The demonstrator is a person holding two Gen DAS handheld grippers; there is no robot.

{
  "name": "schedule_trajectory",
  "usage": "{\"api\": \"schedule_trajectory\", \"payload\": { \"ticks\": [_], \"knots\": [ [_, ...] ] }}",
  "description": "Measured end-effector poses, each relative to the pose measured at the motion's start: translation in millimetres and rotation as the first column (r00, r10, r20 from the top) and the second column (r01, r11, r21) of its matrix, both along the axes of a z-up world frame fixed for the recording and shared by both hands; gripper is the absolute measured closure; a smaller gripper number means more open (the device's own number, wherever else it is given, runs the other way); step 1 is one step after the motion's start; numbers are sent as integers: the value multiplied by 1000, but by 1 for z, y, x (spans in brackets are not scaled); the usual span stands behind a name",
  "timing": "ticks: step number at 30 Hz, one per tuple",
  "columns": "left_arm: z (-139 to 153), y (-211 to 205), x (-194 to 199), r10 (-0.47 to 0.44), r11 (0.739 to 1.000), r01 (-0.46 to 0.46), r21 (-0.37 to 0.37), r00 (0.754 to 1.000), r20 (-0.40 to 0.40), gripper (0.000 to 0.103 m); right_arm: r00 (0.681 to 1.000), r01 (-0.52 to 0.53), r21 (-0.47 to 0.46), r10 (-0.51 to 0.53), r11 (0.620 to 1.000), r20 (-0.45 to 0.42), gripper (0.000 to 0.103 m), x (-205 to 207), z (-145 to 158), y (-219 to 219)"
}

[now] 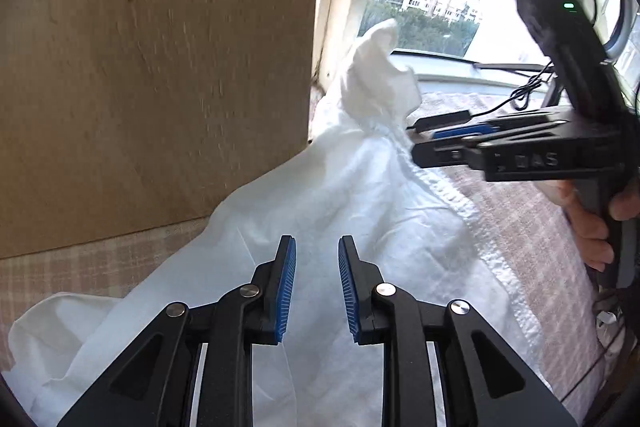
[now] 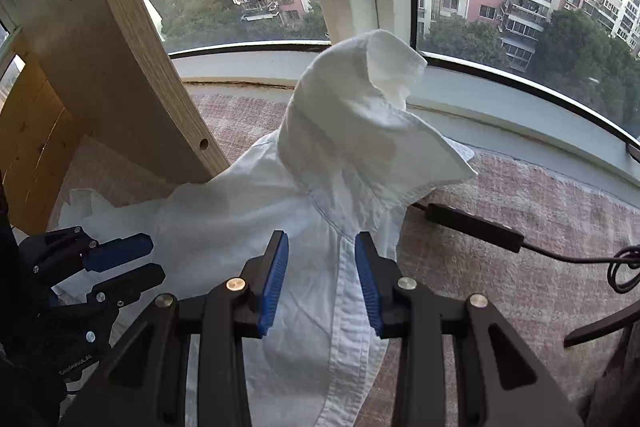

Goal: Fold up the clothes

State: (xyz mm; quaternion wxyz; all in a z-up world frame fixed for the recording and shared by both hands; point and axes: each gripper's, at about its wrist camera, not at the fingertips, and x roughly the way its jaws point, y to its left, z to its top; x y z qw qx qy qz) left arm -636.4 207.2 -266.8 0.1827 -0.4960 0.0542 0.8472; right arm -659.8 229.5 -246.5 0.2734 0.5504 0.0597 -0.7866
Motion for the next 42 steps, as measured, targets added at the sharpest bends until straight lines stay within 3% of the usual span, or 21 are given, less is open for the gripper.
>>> {"api": "schedule_trajectory", "payload": {
  "ticks": [2,5,6,11,14,15,17,20,25,28,29,32,34,36,37,38,40,42],
  "knots": [
    [-14,-2,-6,26,998,-26,-54,1000,14,83,1000,-5,37,4,999,21,69,3,-11,9],
    [-8,-4,-2,35,998,-35,-53,999,-7,84,999,-18,130,12,991,49,89,2,-27,18],
    [0,-3,1,28,999,-29,-43,999,-25,84,999,-15,138,10,990,42,90,1,-26,21],
    [34,-4,23,-27,998,30,60,998,-52,84,1000,-17,51,18,999,-17,90,-6,-4,19],
    [39,-11,34,-43,993,44,109,999,-12,83,994,-103,34,102,994,35,90,-11,-13,-1],
    [40,-17,39,-37,993,36,112,999,3,84,995,-105,117,103,988,17,93,-16,-22,-5],
    [42,-39,54,-36,991,31,130,999,39,84,996,-71,188,79,980,-35,102,-23,-25,-2],
    [42,-55,82,-75,983,55,175,992,105,84,998,-54,131,58,990,-23,100,-20,-5,13],
    [23,-51,122,-126,970,77,230,970,208,83,984,-164,28,162,986,81,100,26,15,37],
    [-1,-50,129,-69,993,47,106,974,217,84,972,-199,67,188,978,140,100,53,2,53],
    [-3,-53,131,-49,996,31,88,977,206,93,972,-203,107,186,973,145,100,58,-6,59],
    [7,-62,135,29,998,-37,46,986,161,93,987,-136,128,123,982,105,103,61,2,85],
    [15,-64,146,23,996,-34,81,990,140,89,991,-110,80,104,991,81,97,68,23,99],
    [22,-59,163,-18,990,-4,140,988,151,84,981,-142,-22,144,990,128,96,83,35,105],
    [22,-53,173,-42,986,15,165,985,166,83,975,-165,-31,168,986,146,96,93,34,104],
    [22,-47,183,-69,982,34,187,981,183,82,970,-186,-21,187,982,155,96,101,31,103],
    [12,-29,202,-108,980,67,187,970,219,82,970,-180,56,167,982,179,96,160,7,100],
    [4,-21,223,-113,987,81,136,962,250,82,968,-169,116,143,979,207,96,210,-11,103]
  ]
}}
